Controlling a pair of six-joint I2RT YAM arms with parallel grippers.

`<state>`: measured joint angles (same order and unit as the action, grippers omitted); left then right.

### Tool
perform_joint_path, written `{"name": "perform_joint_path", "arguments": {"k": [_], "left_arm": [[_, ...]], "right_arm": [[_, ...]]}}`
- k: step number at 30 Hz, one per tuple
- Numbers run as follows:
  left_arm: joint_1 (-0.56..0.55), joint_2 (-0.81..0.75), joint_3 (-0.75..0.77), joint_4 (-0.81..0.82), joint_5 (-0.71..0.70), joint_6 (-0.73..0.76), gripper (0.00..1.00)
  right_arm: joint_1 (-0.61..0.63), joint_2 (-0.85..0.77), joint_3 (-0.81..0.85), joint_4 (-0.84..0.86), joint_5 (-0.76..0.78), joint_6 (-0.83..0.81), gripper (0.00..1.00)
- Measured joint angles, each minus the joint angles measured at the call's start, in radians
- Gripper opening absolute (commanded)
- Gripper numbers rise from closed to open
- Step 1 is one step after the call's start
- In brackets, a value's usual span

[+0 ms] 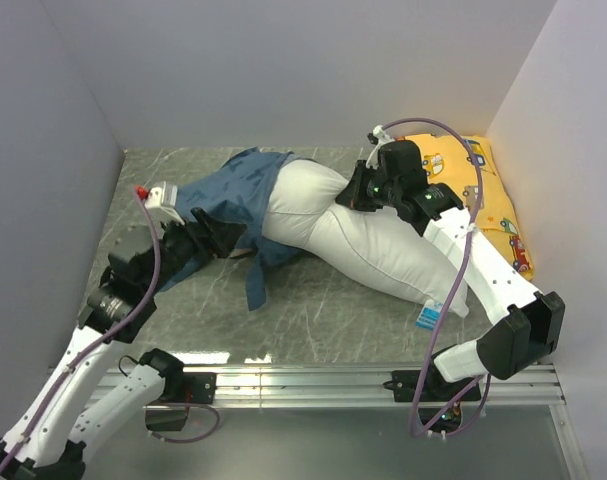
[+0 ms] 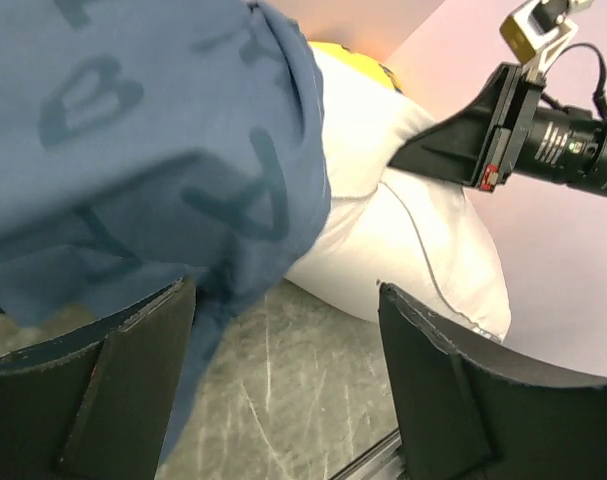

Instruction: Remove the pillowcase from the pillow

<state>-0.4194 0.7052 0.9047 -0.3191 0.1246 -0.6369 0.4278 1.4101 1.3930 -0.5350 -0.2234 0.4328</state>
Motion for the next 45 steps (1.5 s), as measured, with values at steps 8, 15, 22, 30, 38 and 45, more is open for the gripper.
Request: {"name": "perform_joint_path", "arguments": {"k": [8,15,22,30,38,45], "left_arm": [[-0.364,0.067,-0.114,0.056,-0.421,-0.119,0.84],[-0.433,0.185,-0.138,0.121,-0.706,-0.196,0.74],[-0.437,0.209,-0.093,0.055,-0.948,-0.298,0.00],[-0.304,0.171,-0.006,-0.092,-1.008,-0.352,0.01],[0.072,0.155,0.004,-0.117,-0.831,-0.276,0.00],[0.341,0.299,0.059,-0.071,-0.577,-0.240,0.00]], "right_arm": [[0.011,0.000,0.000,0.002,0.023,0.012,0.00],[0.044,0.000,0.000,0.000,0.063,0.016,0.00],[0.062,0.000,-0.003,-0.002,0.083,0.016,0.00],[0.071,-0.002,-0.031,0.040,0.069,0.012,0.00],[0.077,-0.076,-0.164,0.122,-0.001,-0.006,0.00],[0.076,-0.135,-0.158,0.095,-0.051,-0.029,0.00]]}}
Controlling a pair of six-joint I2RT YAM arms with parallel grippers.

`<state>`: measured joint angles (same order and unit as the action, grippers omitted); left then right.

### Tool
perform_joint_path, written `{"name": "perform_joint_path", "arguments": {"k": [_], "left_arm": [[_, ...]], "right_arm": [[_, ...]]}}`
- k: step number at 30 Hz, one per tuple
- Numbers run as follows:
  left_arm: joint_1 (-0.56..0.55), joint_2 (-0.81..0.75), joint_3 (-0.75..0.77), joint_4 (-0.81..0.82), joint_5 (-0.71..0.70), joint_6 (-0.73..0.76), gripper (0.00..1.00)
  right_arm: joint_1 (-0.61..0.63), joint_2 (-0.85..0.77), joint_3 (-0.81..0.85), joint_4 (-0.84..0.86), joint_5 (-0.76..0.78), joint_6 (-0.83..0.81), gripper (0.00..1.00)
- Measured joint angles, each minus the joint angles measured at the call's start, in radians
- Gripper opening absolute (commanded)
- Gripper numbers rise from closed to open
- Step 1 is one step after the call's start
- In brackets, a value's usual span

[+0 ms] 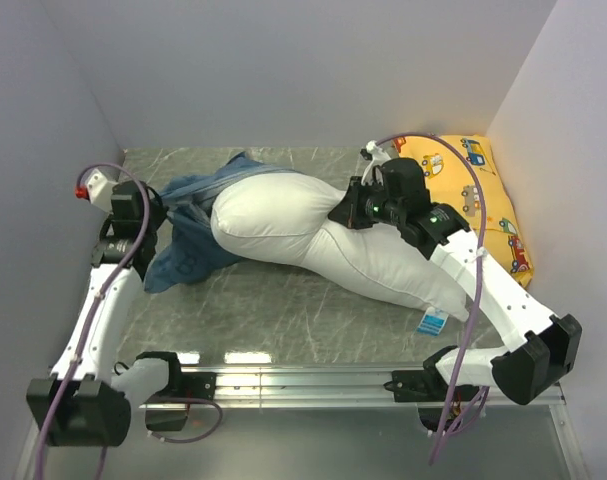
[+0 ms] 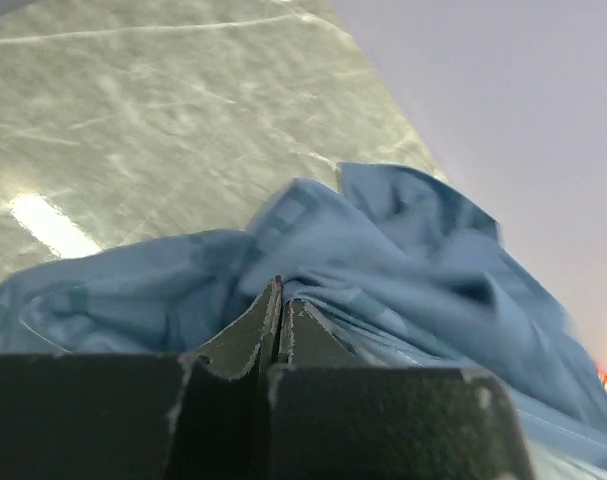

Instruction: Remove the pillowcase from the pillow

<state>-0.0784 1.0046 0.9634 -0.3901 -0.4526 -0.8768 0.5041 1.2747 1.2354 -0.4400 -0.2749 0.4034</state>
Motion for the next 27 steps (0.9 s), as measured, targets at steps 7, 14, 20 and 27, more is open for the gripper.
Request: {"name": "perform_joint_path", "arguments": {"k": [7,14,20,27], "left_arm": [[0.251,0.134,0.000,0.056,0.193,-0.005,0.00],[0.317,0.229,0.000,0.101,0.283,-0.013,0.00],[0.430,0.314,-0.011,0.108,0.344,-0.024,0.00],[0.478,0.329,-0.016,0.108,0.365,-0.026,0.00]], "right_arm": [[-0.011,-0.015,0.192,-0.135,-0.081,0.001,0.00],[-0.018,-0.075,0.303,-0.146,-0.145,0.047,0.00],[-0.045,-0.095,0.304,-0.132,-0.146,0.107,0.00],[-0.090,-0.093,0.328,-0.092,-0.083,0.156,0.00]]}}
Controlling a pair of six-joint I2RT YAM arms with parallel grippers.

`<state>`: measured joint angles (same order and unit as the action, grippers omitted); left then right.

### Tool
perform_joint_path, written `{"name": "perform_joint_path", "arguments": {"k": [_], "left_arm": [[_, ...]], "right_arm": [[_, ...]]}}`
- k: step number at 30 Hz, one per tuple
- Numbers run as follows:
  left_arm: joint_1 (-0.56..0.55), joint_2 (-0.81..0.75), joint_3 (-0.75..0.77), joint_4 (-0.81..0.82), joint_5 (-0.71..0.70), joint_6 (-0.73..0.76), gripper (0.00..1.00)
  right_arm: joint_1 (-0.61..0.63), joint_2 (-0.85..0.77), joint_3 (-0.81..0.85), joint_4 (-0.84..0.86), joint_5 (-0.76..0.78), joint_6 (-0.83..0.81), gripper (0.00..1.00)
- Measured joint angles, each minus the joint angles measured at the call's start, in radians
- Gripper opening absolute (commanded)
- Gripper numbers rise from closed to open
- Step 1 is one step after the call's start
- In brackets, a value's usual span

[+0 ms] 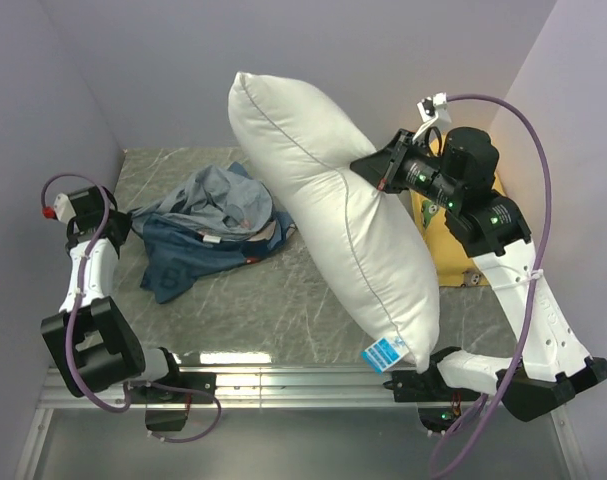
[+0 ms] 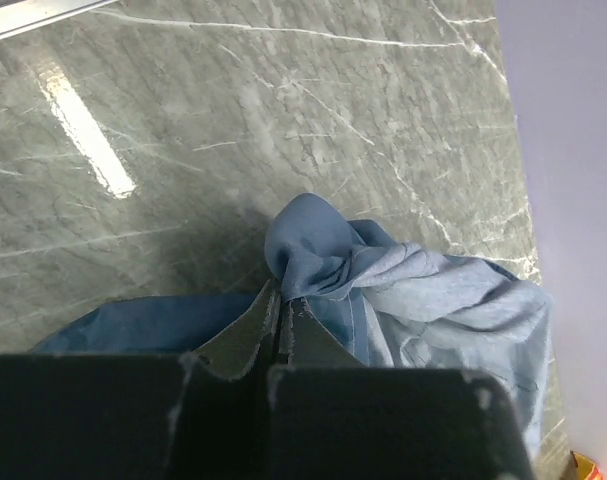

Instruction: Remove the pillowcase from the pillow

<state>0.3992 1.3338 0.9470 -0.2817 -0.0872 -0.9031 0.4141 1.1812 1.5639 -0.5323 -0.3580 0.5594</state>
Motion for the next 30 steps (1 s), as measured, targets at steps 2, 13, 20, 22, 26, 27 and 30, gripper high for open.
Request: {"name": "perform_joint_path", "arguments": {"k": [2,13,20,22,26,27,30], "left_arm": [[0.001,-0.010,0.000,-0.002,0.000,0.000,0.00],[-0.003,-0.212,-0.111,0.006,0.129,0.035,0.03],[-0.013,-0.331,-0.147,-0.045,0.227,0.141,0.34],[-0.014,-0.364,-0.142,-0.069,0.248,0.188,0.50],[-0.026,-0.412,-0.090,-0.144,0.262,0.270,0.74],[-0.037,-0.427,-0.071,-0.159,0.259,0.288,0.78],[-0.112,-0.472,-0.012,-0.194,0.236,0.327,0.80]], "right_arm": [[-0.002,0.004,0.008,0.019,0.041,-0.004,0.00],[0.066,0.122,-0.315,0.376,0.297,-0.006,0.00],[0.259,0.267,-0.497,0.625,0.418,0.006,0.00],[0.280,0.271,-0.513,0.660,0.416,0.018,0.00],[0.280,0.270,-0.540,0.707,0.412,0.037,0.14],[0.280,0.269,-0.542,0.709,0.408,0.043,0.28],[0.279,0.257,-0.543,0.708,0.387,0.053,0.62]]}}
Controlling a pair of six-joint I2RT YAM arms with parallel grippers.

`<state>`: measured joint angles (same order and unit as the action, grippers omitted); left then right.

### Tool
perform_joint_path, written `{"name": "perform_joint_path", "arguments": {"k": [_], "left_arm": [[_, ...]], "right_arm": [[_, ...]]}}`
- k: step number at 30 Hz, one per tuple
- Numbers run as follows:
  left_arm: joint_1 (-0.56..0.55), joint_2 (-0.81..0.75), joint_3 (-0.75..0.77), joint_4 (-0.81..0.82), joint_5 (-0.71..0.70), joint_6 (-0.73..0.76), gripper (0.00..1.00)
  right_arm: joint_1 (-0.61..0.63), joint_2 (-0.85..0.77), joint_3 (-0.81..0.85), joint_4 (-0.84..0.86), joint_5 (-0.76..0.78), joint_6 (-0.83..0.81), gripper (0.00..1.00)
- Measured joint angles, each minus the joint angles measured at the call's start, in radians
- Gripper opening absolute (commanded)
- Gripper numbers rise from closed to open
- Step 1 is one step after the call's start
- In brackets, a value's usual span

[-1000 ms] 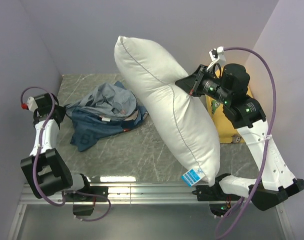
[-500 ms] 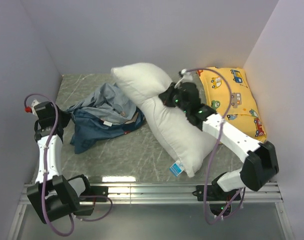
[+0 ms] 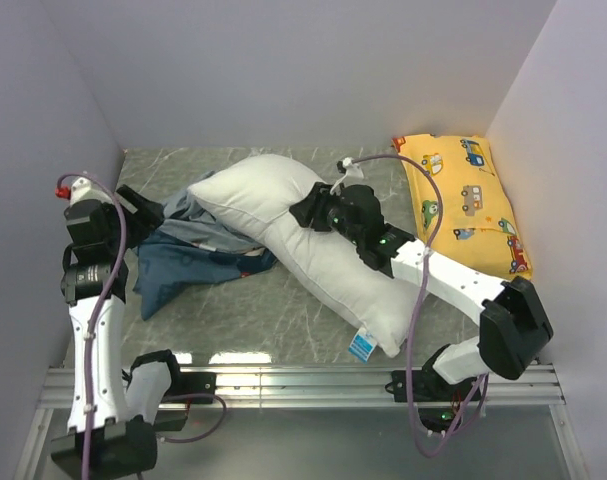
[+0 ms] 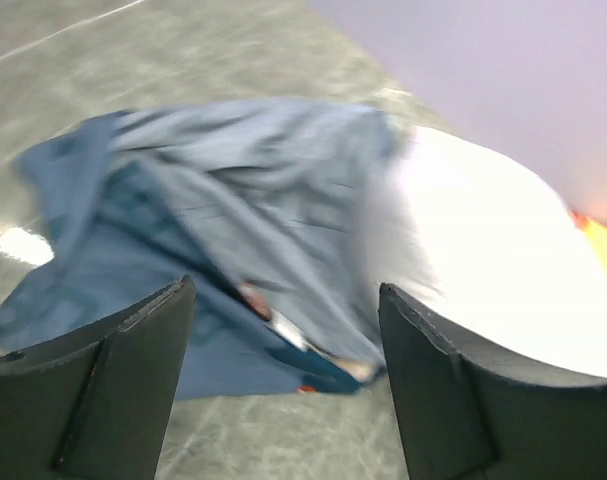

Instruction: Remove the pillowcase from the pillow

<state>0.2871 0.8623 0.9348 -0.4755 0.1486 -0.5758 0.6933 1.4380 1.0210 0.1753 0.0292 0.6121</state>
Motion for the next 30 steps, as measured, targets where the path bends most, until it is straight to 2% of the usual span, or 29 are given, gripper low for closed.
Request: {"name": "perform_joint_path", "arguments": {"k": [6,9,12,20,22,30], "left_arm": [[-0.274,-0.074,0.069,-0.011,-0.078,0.029,0.80],[-0.380,-0.101,0.068,-0.016,-0.113,0.043,0.80],[-0.430,-0.120,0.039,-0.007,-0.140,0.059,0.81],[-0.442,-0.220,-0.091,-0.008,-0.145,0.094,0.84],[-0.442,-0.256,-0.114,-0.003,-0.143,0.102,0.83],[-0.442,-0.311,-0.155,0.005,-0.137,0.112,0.85]], "right_arm": [[0.000,-0.136,-0.006,-0.055,-0.029,-0.011,0.93],[-0.003,-0.210,-0.006,-0.108,-0.046,-0.023,0.95],[-0.012,-0.287,-0.018,-0.156,-0.052,-0.031,0.96],[-0.031,-0.533,-0.177,-0.272,0.003,-0.062,0.97],[-0.033,-0.569,-0.211,-0.312,0.032,-0.071,1.00],[-0.039,-0.660,-0.262,-0.398,0.077,-0.098,1.00]]}}
